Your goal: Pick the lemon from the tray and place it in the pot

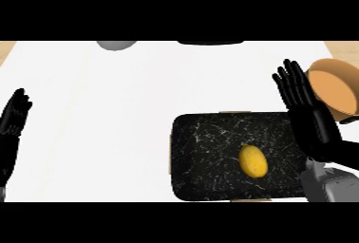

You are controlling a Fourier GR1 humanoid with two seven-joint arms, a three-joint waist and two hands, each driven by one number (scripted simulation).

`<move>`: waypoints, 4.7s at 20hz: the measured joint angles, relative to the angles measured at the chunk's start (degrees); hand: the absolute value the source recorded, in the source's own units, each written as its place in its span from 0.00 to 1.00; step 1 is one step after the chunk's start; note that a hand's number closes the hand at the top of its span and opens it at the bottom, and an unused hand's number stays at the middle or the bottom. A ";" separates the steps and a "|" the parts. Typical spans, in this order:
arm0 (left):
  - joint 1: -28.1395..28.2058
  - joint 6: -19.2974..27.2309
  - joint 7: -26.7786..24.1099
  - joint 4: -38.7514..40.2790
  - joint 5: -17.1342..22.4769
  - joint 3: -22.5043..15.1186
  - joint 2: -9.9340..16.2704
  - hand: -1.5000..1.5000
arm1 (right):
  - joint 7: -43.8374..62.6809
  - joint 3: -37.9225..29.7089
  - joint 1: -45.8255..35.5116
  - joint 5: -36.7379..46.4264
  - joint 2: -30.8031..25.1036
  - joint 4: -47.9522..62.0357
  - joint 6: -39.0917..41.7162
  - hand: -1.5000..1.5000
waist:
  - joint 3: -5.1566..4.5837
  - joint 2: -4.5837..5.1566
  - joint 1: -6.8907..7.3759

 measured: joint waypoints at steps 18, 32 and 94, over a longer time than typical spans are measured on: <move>-4.64 -10.78 11.88 10.78 5.27 -13.36 -12.40 0.50 | -0.04 9.83 18.86 32.52 3.40 -16.55 -26.33 0.00 | 0.74 -1.69 -0.66; -8.35 -13.07 13.94 13.51 3.99 -13.38 -15.65 0.50 | 45.72 9.77 15.24 36.77 0.13 -32.01 -9.77 0.00 | 0.76 -1.42 1.86; -7.19 -21.93 15.23 13.90 -6.42 -4.03 -24.30 0.50 | -13.04 -9.17 15.18 8.32 -6.18 20.01 21.03 1.00 | 0.58 -1.27 3.13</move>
